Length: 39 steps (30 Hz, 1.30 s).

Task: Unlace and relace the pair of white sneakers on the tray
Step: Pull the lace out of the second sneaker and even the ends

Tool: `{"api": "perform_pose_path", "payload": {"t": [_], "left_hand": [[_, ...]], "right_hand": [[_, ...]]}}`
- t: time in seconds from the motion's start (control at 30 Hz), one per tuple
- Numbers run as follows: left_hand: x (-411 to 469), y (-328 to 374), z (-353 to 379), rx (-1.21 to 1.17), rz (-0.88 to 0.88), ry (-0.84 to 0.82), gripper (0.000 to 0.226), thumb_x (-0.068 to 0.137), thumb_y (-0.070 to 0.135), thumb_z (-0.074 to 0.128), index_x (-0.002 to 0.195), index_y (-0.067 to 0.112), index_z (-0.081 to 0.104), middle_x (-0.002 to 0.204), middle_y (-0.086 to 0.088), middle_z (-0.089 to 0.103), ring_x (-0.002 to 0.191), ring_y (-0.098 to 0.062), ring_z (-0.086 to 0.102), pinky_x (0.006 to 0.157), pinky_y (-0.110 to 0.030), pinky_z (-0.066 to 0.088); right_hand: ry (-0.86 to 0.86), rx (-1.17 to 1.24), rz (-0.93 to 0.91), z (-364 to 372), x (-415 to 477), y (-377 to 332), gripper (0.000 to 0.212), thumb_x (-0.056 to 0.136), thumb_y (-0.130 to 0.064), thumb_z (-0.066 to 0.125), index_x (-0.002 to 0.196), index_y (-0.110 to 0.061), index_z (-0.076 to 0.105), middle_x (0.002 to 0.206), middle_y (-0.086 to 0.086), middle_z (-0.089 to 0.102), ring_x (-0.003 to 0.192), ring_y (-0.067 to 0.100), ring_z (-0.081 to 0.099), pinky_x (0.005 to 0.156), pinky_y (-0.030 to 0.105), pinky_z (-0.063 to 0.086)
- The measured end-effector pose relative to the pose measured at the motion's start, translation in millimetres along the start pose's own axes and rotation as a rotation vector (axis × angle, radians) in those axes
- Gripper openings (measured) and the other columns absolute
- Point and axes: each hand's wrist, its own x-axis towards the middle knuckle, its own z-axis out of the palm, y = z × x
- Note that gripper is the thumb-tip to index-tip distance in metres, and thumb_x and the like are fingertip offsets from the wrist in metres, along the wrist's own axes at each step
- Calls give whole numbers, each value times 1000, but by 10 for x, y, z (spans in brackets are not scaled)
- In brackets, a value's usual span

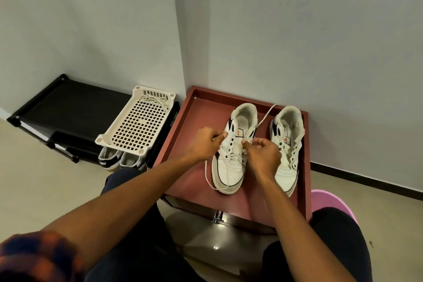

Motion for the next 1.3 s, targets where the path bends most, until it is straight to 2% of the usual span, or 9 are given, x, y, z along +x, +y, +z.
{"api": "perform_pose_path", "payload": {"t": [0.1, 0.2, 0.33, 0.5, 0.67, 0.8, 1.07, 1.23, 1.3], "left_hand": [[17, 100, 143, 65, 25, -106, 31, 102, 18, 51, 83, 6, 71, 69, -11, 67, 63, -25, 61, 61, -36, 47], [5, 151, 234, 103, 3, -116, 25, 100, 13, 53, 112, 9, 74, 92, -10, 76, 82, -25, 69, 68, -22, 44], [32, 134, 250, 41, -48, -5, 17, 94, 14, 64, 102, 8, 78, 87, -4, 77, 67, -5, 64, 60, -5, 40], [101, 149, 314, 27, -58, 7, 12, 92, 11, 66, 96, 9, 78, 88, -1, 76, 63, 5, 57, 58, -1, 39], [135, 165, 437, 79, -40, -32, 14, 93, 18, 65, 98, 15, 78, 100, 4, 76, 89, -6, 66, 76, -14, 42], [163, 147, 503, 115, -34, -52, 13, 92, 24, 66, 94, 23, 78, 97, 10, 76, 96, -9, 69, 91, -34, 53], [209, 184, 501, 228, 13, -73, 14, 92, 29, 64, 94, 26, 78, 93, 10, 75, 87, -15, 67, 83, -39, 56], [269, 195, 450, 270, 42, -140, 15, 93, 26, 63, 96, 25, 78, 88, 6, 75, 71, -11, 62, 77, -38, 58], [293, 224, 432, 292, 69, -169, 15, 93, 24, 63, 98, 22, 77, 89, 4, 76, 74, -14, 65, 78, -37, 57]], "right_hand": [[-43, -212, -83, 5, 91, -39, 38, 75, -53, 84, 72, -21, 64, 59, -6, 61, 59, 16, 60, 61, 31, 45], [-16, -341, -144, 33, 166, -59, 51, 74, -51, 82, 56, -9, 58, 51, 1, 56, 51, 20, 51, 48, 30, 29], [-90, -343, -79, -27, 261, -143, 31, 71, -34, 78, 55, -11, 67, 50, 0, 63, 54, 18, 62, 46, 24, 34], [-269, -210, -28, -126, 387, -98, 16, 77, -19, 77, 62, -13, 76, 56, -3, 71, 53, 5, 66, 59, 25, 51], [-356, 47, 109, -167, 496, -4, 31, 75, 0, 78, 48, -12, 68, 59, 13, 69, 65, 30, 68, 84, 51, 59], [-359, 94, 148, -185, 507, -12, 26, 74, 7, 77, 55, -7, 66, 56, 13, 66, 62, 29, 68, 84, 51, 60], [-353, 123, 175, -159, 526, 16, 32, 75, 8, 74, 49, -10, 70, 64, 17, 70, 66, 30, 70, 85, 53, 61], [-341, 121, 176, -147, 528, 6, 35, 76, 7, 77, 48, -12, 68, 61, 14, 69, 64, 27, 70, 81, 47, 61], [-334, 123, 183, -133, 541, 17, 36, 77, 6, 79, 48, -12, 66, 60, 11, 69, 66, 28, 71, 77, 44, 61]]}}
